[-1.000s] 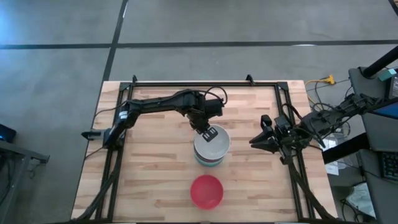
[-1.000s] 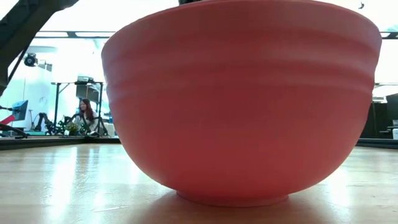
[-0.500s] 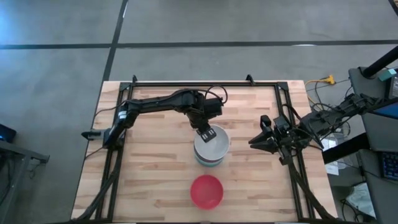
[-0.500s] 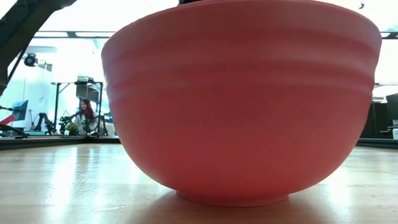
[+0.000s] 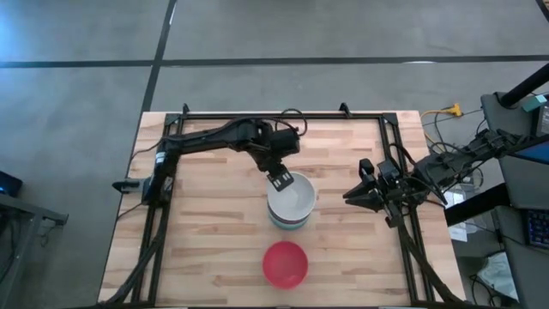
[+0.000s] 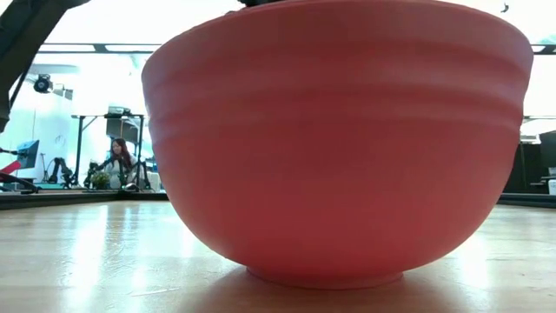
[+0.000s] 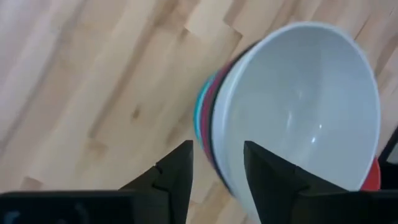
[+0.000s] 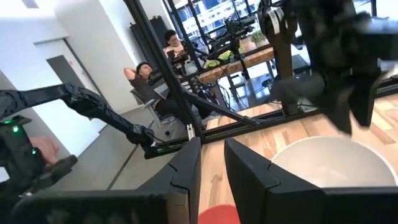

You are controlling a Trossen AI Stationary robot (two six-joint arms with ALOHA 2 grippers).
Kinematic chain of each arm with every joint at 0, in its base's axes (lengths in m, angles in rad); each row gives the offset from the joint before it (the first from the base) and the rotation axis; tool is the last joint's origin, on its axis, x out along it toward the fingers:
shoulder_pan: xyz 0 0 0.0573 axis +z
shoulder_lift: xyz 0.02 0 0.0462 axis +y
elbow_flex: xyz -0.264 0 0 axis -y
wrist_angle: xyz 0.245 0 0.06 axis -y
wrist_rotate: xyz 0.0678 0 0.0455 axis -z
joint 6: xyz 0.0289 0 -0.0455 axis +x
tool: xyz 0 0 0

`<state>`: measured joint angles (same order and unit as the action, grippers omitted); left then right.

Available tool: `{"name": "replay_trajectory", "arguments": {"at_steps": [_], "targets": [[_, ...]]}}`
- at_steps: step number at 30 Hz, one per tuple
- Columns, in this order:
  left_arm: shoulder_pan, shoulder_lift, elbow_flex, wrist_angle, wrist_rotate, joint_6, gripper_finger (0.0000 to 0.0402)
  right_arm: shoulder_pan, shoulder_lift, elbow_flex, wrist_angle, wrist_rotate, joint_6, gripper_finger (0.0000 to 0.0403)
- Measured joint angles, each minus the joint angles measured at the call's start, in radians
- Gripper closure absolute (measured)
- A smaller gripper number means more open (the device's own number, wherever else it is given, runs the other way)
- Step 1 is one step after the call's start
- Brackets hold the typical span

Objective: Nest bowls inside each other
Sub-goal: Stack the white bowl on top of the black bowl, then stack the orange bowl on top of the white bowl

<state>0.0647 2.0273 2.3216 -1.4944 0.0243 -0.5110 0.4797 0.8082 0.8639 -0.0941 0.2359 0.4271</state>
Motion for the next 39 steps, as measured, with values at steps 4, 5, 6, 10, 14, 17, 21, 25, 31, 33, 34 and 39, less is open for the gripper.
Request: {"name": "replay_trajectory", "arguments": {"at_steps": [4,5,6,10,14,17,21,25,31,33,34,39], "targets": [[0.000,-0.034,-0.003,0.017,-0.028,0.042,0.0278,0.000,0.000,0.000,0.000,0.000,0.016,0.0335],[0.001,-0.039,-0.003,0.030,-0.026,0.059,0.0284,0.000,0.002,0.000,0.003,0.000,0.018,0.0335],[0.001,-0.040,-0.003,0.034,-0.016,0.076,0.0294,0.000,0.004,0.000,0.006,0.000,0.018,0.0335],[0.001,-0.040,-0.015,0.037,0.076,0.122,0.0366,0.000,0.014,0.000,0.010,0.000,0.028,0.0335],[0.000,-0.038,-0.079,0.038,0.078,0.131,0.0392,0.000,0.032,0.000,0.035,0.001,0.037,0.0335],[0.001,-0.038,-0.136,0.044,0.073,0.136,0.0399,0.000,0.050,0.000,0.068,0.001,0.037,0.0335],[0.001,-0.038,-0.169,0.052,0.073,0.151,0.0400,0.000,0.075,0.000,0.083,0.000,0.052,0.0335],[0.001,-0.048,-0.162,0.049,0.073,0.143,0.0401,0.000,0.097,0.000,0.085,0.000,0.088,0.0335],[-0.019,-0.140,-0.164,0.079,0.056,0.126,0.0401,0.000,0.114,0.000,0.088,0.000,0.097,0.0335],[-0.044,-0.182,-0.179,0.092,0.037,0.132,0.0401,0.000,0.117,0.000,0.093,0.000,0.097,0.0335],[-0.060,-0.206,-0.190,0.101,0.025,0.132,0.0401,0.001,0.117,0.000,0.090,0.000,0.097,0.0335],[-0.193,-0.324,-0.289,0.187,0.018,0.128,0.0401,0.000,0.117,0.000,0.090,0.000,0.092,0.0335]]}}
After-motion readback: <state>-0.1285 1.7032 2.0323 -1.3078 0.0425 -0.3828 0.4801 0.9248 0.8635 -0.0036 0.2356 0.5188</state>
